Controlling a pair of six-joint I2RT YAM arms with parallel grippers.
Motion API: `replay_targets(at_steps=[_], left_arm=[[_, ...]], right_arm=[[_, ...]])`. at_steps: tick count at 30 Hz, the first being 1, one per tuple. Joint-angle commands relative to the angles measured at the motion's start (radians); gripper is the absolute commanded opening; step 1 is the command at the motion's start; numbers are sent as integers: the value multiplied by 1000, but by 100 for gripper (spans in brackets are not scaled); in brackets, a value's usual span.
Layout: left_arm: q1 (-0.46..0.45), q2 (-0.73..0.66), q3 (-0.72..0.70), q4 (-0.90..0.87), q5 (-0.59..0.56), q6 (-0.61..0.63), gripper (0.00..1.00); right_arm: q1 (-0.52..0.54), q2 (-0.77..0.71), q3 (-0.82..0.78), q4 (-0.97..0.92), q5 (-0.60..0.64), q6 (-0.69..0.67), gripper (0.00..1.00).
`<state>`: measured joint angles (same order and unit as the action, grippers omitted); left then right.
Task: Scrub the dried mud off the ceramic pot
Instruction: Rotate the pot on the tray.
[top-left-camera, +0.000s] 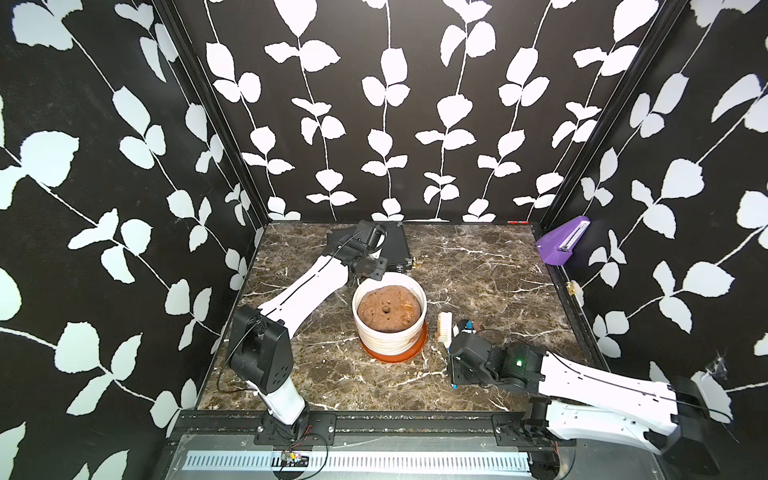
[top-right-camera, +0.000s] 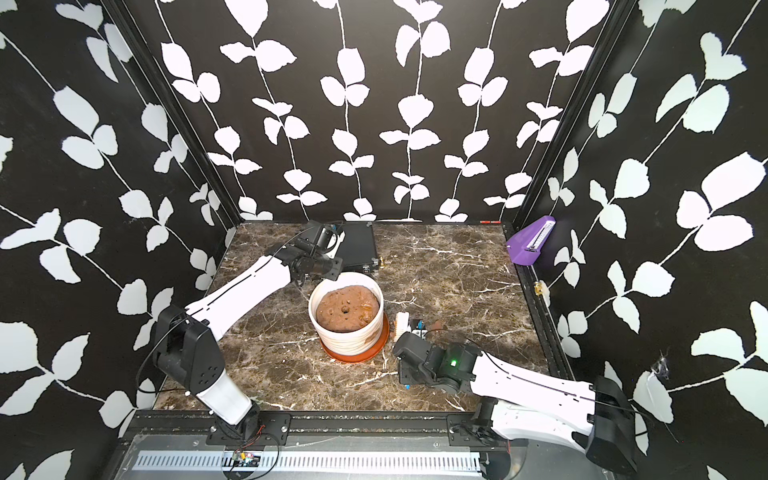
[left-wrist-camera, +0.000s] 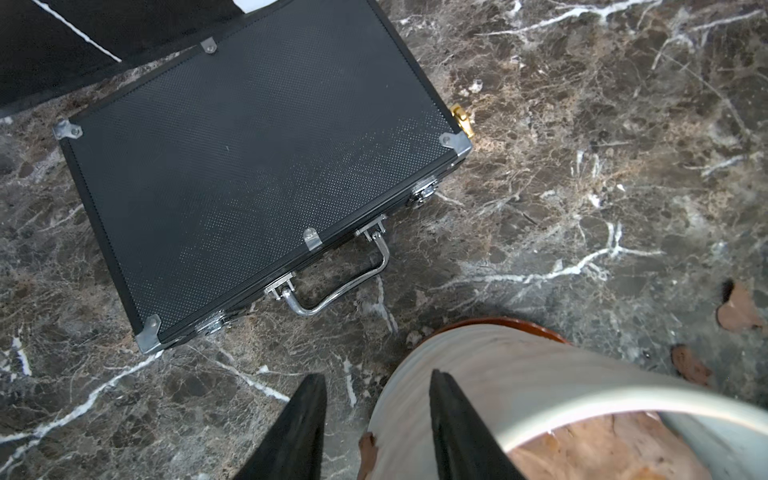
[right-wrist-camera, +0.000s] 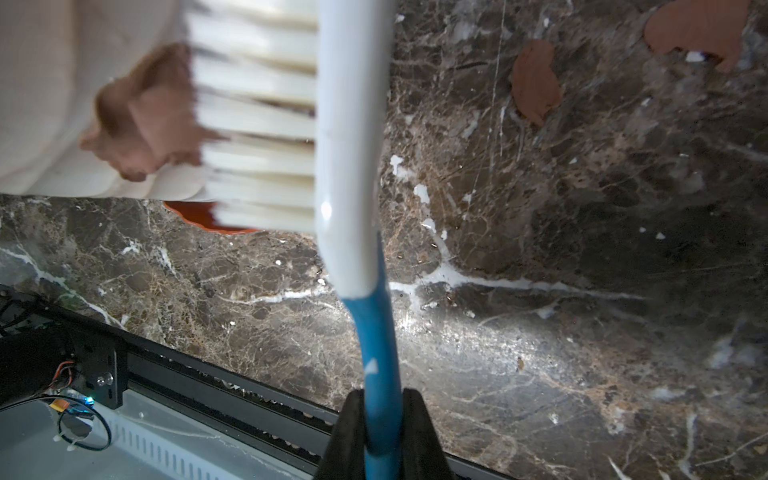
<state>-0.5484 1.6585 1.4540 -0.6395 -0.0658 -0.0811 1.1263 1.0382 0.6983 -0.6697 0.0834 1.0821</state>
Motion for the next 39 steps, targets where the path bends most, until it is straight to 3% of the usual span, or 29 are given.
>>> replay_targets(at_steps=[1, 4, 8, 16, 20, 22, 29, 32, 36, 39], left_arm=[[-8, -15, -13, -98, 21, 42, 38], [-8, -20, -30, -110, 25, 26, 31], [-9, -51, -81, -98, 53, -4, 36], [-8, -96, -145, -97, 47, -37, 31], [-8, -125, -159, -86, 66, -37, 42], [-8, -135, -139, -87, 72, -30, 53], [-9, -129, -51, -142, 177, 57, 60], [-8, -99, -40, -178, 143, 64, 55], [-9, -70, -41, -193, 87, 45, 38], [-8, -74, -54, -193, 68, 39, 30]], right_arm=[[8, 35, 16, 30, -16, 4, 0], [8, 49, 17, 34, -4, 6, 0], [7, 33, 4, 47, 8, 20, 0], [6, 61, 2, 64, -3, 17, 0], [6, 67, 3, 70, -11, 12, 0], [6, 65, 5, 64, -10, 11, 0], [6, 42, 4, 48, 9, 10, 0], [6, 39, 6, 58, 7, 12, 0], [6, 53, 25, 58, -2, 3, 0], [6, 57, 35, 56, -2, -4, 0]])
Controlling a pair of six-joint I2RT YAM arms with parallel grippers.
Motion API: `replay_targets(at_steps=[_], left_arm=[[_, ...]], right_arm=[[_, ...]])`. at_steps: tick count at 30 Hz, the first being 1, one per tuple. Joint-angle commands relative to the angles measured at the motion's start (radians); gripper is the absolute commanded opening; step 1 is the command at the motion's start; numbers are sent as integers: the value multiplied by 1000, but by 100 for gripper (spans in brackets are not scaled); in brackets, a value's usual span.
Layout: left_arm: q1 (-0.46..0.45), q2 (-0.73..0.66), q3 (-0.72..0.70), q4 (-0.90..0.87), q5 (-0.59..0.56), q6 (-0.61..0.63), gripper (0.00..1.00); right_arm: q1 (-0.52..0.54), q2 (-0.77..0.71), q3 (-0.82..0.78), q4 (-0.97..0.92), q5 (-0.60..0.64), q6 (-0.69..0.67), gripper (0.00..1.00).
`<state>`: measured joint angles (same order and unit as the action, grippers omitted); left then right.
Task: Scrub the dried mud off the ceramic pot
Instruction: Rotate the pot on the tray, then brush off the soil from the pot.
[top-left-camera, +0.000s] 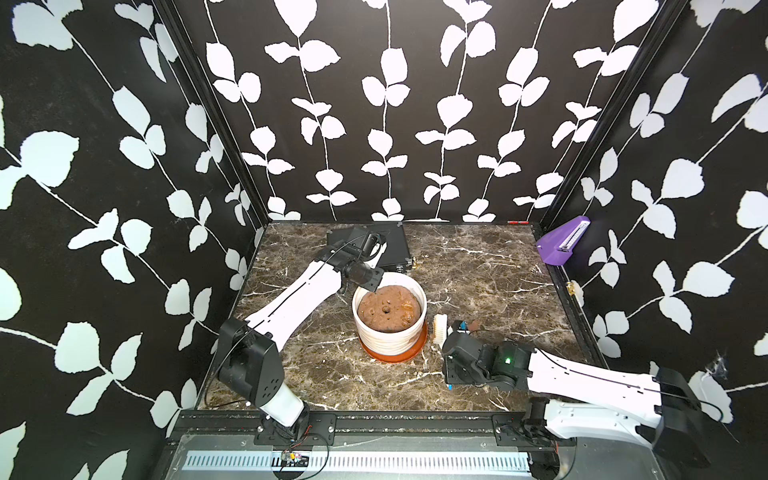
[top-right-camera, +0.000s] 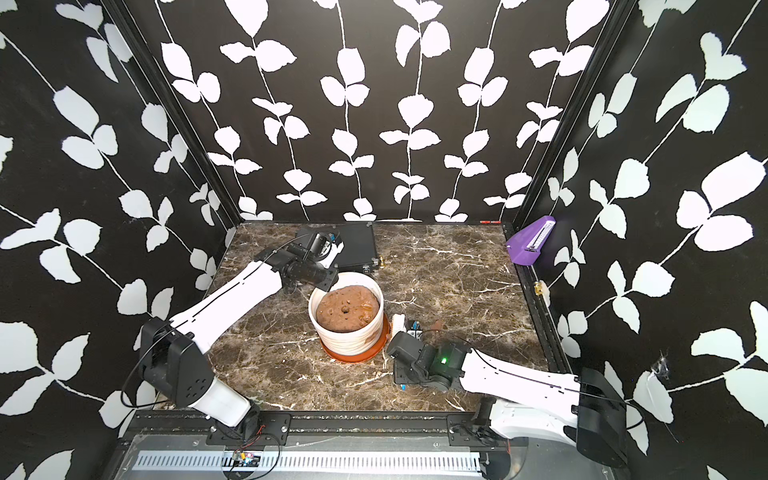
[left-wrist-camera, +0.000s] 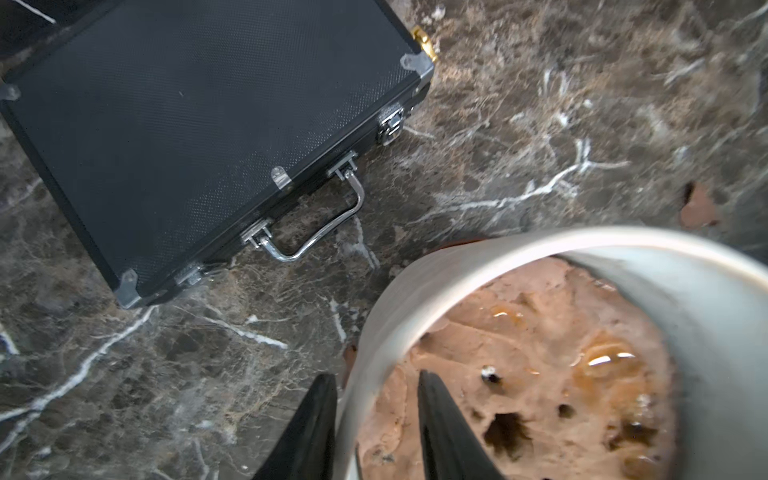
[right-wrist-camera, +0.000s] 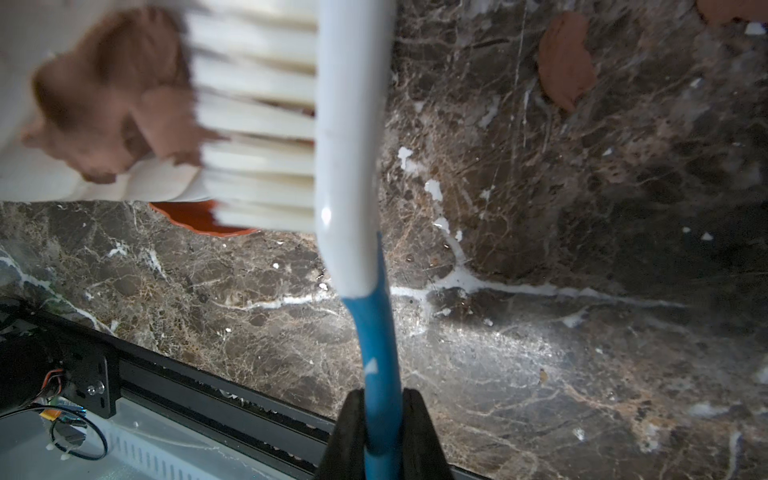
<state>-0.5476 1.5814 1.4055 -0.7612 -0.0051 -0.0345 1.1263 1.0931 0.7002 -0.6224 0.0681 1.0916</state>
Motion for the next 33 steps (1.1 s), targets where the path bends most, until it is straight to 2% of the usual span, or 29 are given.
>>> replay_targets(at_steps=[1, 3, 8, 14, 17, 21, 24, 28, 33], left_arm=[[-10, 0, -10, -72, 8, -6, 28], [-9, -7, -14, -81, 11, -6, 23], [-9, -40, -25, -127, -16, -24, 0], [-9, -143, -99, -131, -20, -82, 0], [-9, -185, -140, -115, -20, -86, 0], [-9, -194, -157, -129, -40, -75, 0], [-9, -202, -165, -129, -44, -73, 0], [-9, -209, -167, -128, -44, -79, 0], [-9, -215, -174, -125, -50, -79, 0]], right_arm=[[6, 0, 35, 11, 13, -13, 0], [5, 3, 37, 18, 12, -15, 0], [4, 34, 46, 60, -1, -14, 0], [-33, 31, 21, 99, 17, 19, 0], [-106, -22, -10, 83, 3, -1, 0], [-219, -63, -51, 151, -140, -83, 0], [-227, 11, -29, 199, -239, -191, 0], [-227, 104, -65, 377, -378, -218, 0], [-226, 138, -84, 442, -381, -219, 0]])
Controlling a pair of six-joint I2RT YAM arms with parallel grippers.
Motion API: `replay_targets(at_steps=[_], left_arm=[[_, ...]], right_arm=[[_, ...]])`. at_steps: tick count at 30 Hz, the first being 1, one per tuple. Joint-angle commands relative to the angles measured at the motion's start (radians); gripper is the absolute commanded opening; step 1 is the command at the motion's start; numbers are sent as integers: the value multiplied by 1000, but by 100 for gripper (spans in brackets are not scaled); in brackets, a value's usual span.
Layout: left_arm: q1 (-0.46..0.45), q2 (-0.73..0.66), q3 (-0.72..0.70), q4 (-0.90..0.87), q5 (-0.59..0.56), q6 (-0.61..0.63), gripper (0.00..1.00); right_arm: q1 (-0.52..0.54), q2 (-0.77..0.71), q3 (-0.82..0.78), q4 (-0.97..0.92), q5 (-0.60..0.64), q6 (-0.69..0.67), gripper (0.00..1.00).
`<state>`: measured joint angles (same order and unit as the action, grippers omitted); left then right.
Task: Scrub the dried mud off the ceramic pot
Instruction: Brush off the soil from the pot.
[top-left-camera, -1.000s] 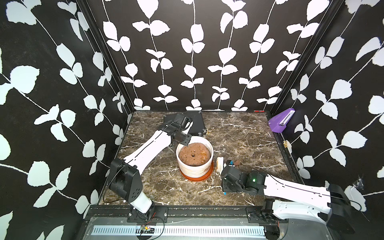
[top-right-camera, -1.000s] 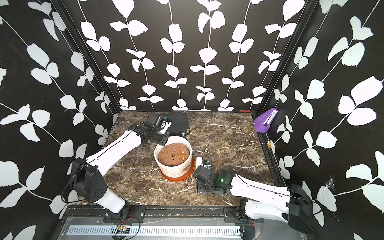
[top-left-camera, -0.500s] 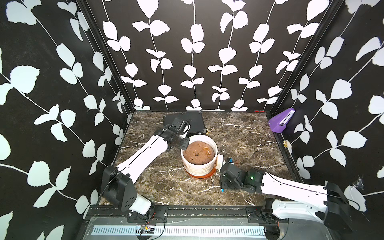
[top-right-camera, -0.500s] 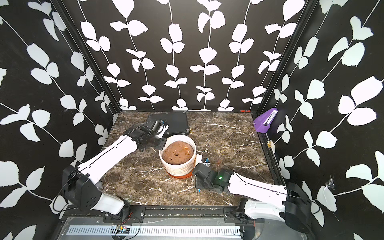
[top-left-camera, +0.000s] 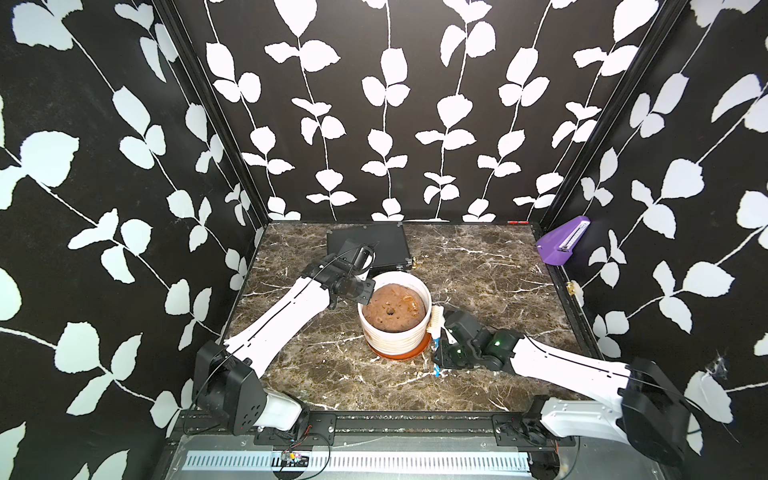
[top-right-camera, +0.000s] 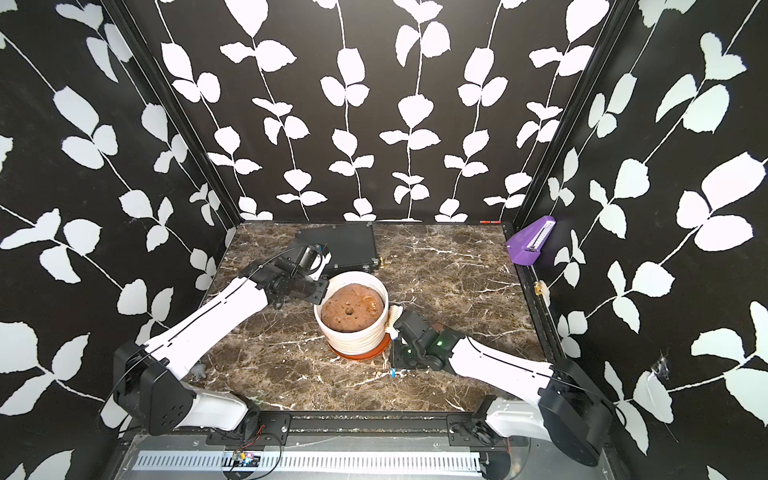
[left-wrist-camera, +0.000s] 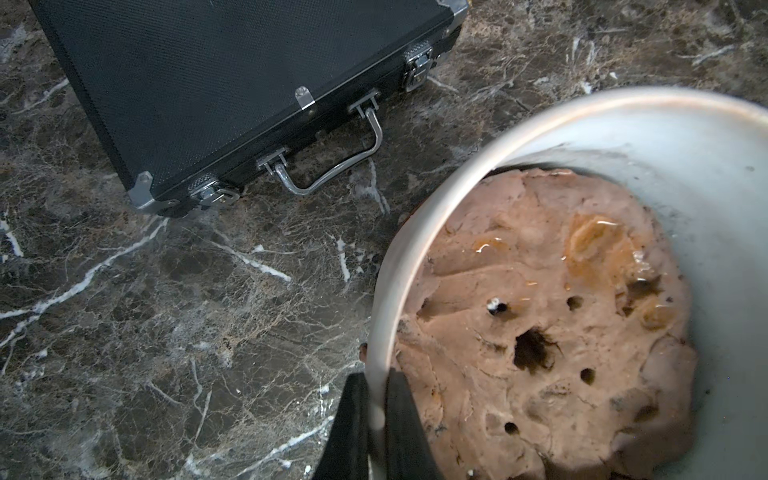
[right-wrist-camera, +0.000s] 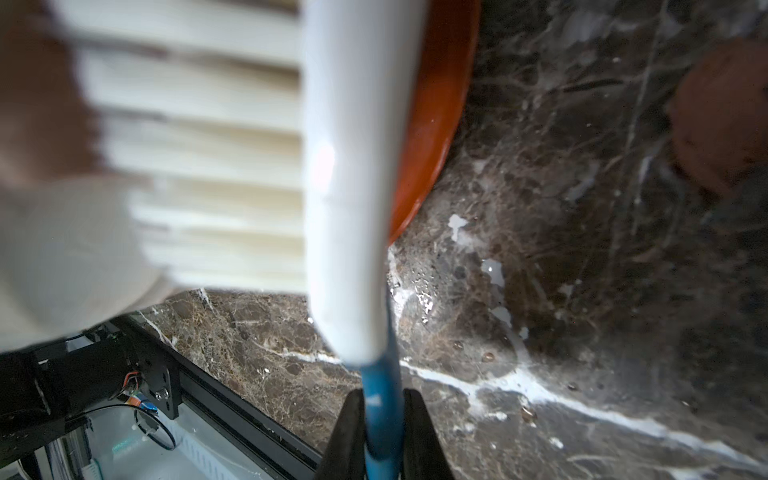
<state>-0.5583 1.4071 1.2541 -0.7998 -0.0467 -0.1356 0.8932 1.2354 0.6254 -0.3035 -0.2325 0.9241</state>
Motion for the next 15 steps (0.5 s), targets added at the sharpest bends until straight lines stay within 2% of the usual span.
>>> replay_targets(at_steps=[1, 5, 9, 15], left_arm=[[1, -40, -23, -85, -10, 21, 0], [1, -39, -25, -81, -1, 19, 0], [1, -46, -29, -81, -11, 19, 0], [1, -55, -42, -81, -21, 18, 0]], right_arm=[[7, -7, -11, 131, -87, -52, 0], [5, -46, -18, 140, -87, -56, 0], [4, -139, -1, 166, -150, -55, 0], [-34, -284, 34, 7, -63, -58, 0]])
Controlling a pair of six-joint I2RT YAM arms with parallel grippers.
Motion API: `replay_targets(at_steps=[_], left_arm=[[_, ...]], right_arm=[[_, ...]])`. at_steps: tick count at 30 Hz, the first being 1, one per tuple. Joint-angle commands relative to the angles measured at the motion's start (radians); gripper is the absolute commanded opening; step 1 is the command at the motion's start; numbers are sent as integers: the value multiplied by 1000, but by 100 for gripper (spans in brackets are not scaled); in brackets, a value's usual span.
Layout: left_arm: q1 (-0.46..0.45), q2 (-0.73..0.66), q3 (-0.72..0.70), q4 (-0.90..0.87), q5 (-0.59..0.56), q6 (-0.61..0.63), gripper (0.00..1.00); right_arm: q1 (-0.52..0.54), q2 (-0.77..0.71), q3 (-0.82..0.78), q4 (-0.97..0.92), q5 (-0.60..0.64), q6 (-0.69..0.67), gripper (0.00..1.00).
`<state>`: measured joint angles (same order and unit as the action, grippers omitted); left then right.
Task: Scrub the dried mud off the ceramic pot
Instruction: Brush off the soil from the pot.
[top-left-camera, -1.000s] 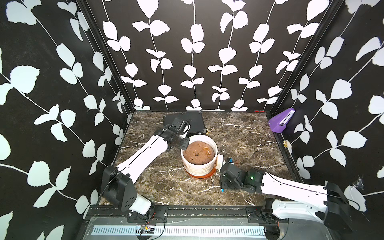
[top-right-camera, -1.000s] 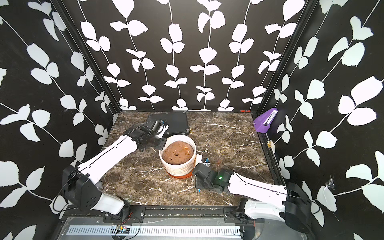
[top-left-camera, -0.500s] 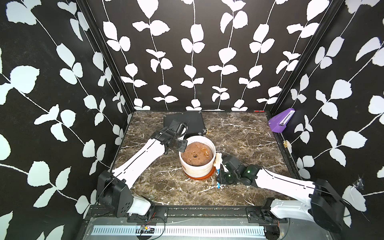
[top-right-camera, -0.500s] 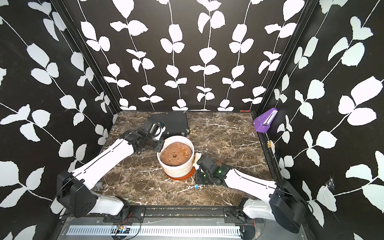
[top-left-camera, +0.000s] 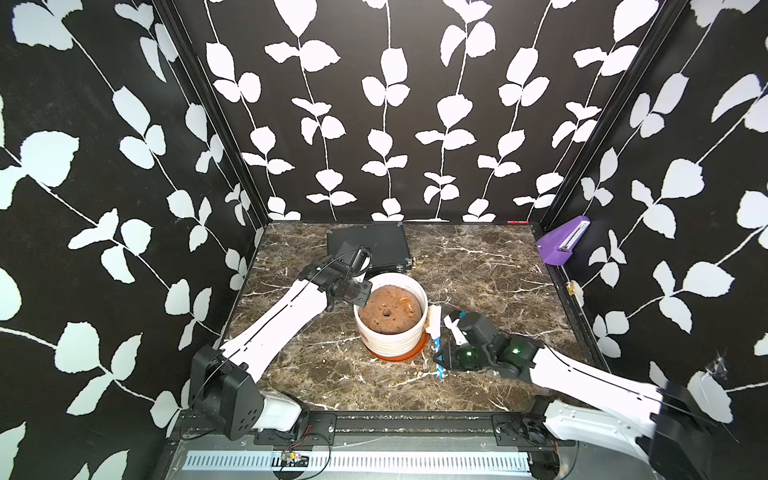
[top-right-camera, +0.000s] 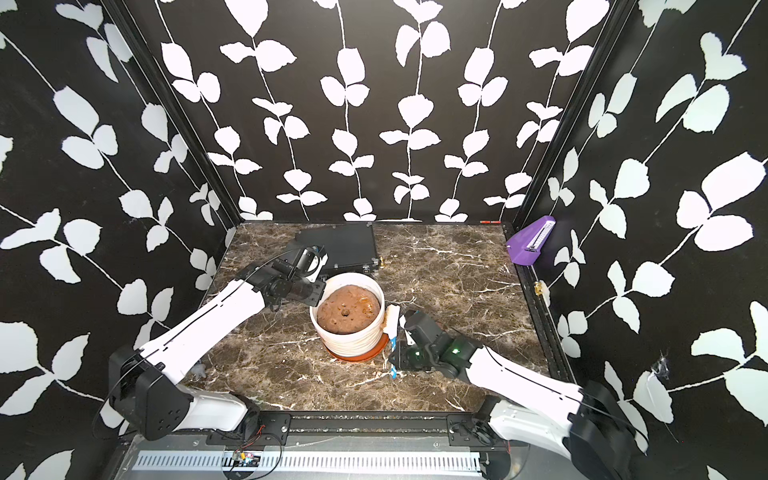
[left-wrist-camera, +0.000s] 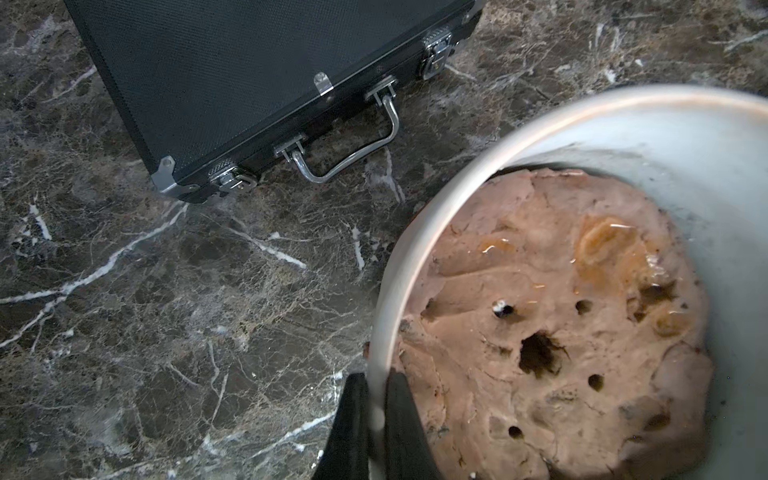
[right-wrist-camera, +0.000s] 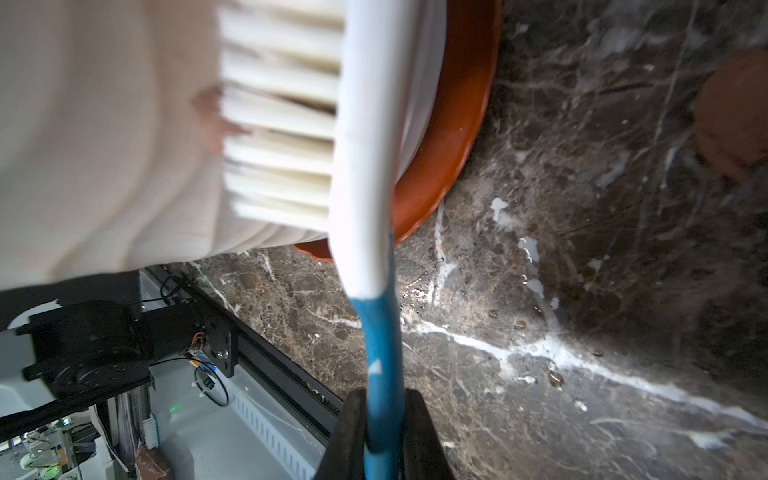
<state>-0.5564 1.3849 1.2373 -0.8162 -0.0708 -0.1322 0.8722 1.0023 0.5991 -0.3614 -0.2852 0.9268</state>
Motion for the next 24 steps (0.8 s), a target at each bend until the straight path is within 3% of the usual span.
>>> replay_targets(at_steps=[1, 9, 15, 18, 24], left_arm=[[-1, -35, -27, -64, 1, 14, 0], [-1, -42, -32, -67, -13, 4, 0], [0, -39, -37, -53, -11, -23, 0], [0, -38, -53, -38, -23, -44, 0], [0, -68, -83, -11, -7, -74, 0]], right_arm=[[-21, -52, 65, 34, 1, -58, 0], [-35, 13, 61, -120, 73, -47, 0], [-35, -122, 70, -364, 239, -49, 0], [-35, -130, 22, -452, 263, -39, 0], [33, -63, -60, -236, 121, 16, 0]])
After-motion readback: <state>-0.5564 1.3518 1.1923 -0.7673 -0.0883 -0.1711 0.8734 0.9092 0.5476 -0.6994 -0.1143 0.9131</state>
